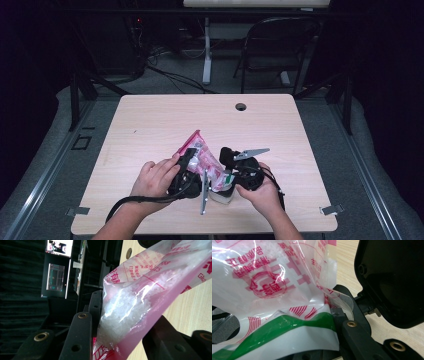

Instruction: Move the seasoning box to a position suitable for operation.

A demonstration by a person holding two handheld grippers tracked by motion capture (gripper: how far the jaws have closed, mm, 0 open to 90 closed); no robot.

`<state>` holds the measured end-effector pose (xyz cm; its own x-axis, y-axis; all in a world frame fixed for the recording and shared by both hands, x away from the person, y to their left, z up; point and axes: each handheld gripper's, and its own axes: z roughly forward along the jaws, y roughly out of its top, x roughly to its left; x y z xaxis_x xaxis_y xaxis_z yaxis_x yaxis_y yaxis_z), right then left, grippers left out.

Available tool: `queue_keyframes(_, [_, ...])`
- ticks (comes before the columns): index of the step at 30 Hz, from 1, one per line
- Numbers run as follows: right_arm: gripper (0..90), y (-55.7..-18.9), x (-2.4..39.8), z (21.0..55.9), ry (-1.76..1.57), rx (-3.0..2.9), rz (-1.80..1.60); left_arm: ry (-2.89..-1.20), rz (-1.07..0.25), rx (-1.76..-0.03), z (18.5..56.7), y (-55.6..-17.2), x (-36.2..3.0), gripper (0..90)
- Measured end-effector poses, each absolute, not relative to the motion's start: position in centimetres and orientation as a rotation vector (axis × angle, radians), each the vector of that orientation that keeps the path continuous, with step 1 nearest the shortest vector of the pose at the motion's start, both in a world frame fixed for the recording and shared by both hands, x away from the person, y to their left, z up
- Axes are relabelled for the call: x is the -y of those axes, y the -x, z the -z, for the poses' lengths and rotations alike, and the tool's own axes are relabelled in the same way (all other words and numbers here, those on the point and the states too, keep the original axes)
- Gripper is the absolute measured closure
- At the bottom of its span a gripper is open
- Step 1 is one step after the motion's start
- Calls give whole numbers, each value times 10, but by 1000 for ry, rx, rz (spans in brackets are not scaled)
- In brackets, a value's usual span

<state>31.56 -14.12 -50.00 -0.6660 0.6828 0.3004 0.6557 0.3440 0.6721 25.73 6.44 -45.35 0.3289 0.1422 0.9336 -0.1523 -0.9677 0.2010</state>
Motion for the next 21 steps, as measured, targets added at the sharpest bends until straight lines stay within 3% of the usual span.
queue_keyframes(21, [899, -316, 140, 500, -1265, -2547, -1253, -2345, -1684, 8, 453, -257, -65, 702])
